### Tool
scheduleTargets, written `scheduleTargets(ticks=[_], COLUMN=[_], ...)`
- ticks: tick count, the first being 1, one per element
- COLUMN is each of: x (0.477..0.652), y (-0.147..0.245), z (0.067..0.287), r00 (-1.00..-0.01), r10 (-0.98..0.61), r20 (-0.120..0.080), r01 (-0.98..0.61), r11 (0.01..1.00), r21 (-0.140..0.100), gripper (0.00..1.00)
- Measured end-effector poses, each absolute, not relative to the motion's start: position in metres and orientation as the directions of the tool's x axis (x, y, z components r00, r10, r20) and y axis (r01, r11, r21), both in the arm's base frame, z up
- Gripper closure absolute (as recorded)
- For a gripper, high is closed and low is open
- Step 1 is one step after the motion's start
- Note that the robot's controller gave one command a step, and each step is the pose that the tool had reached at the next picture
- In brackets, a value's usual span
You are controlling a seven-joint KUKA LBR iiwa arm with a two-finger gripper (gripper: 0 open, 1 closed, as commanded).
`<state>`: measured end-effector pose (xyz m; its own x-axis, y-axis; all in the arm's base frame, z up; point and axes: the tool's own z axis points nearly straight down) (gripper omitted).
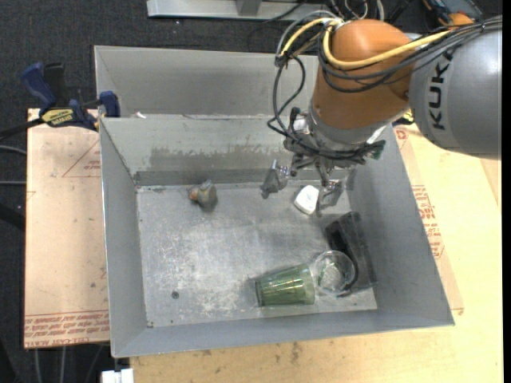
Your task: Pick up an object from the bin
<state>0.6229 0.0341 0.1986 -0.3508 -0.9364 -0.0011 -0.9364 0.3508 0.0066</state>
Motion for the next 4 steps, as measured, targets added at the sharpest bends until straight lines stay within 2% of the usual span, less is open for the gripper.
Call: scheduleTargets(ticks=[1,2,3,4], x=[0.610,0.581,0.594,0.575], y=[0.046,0.049,0.059,0.050], z=[0.229,0.191,0.175,0.171], r00=[-0.400,-0.314,-0.151,-0.276], r10=[-0.916,-0.949,-0.988,-0.961], r20=[-0.002,-0.006,-0.001,-0.005], r01=[-0.916,-0.949,-0.988,-0.961], r11=[0.400,0.314,0.151,0.276], r21=[-0.006,-0.004,0.003,-0.001], gripper=[0.00,0.00,0.00,0.00])
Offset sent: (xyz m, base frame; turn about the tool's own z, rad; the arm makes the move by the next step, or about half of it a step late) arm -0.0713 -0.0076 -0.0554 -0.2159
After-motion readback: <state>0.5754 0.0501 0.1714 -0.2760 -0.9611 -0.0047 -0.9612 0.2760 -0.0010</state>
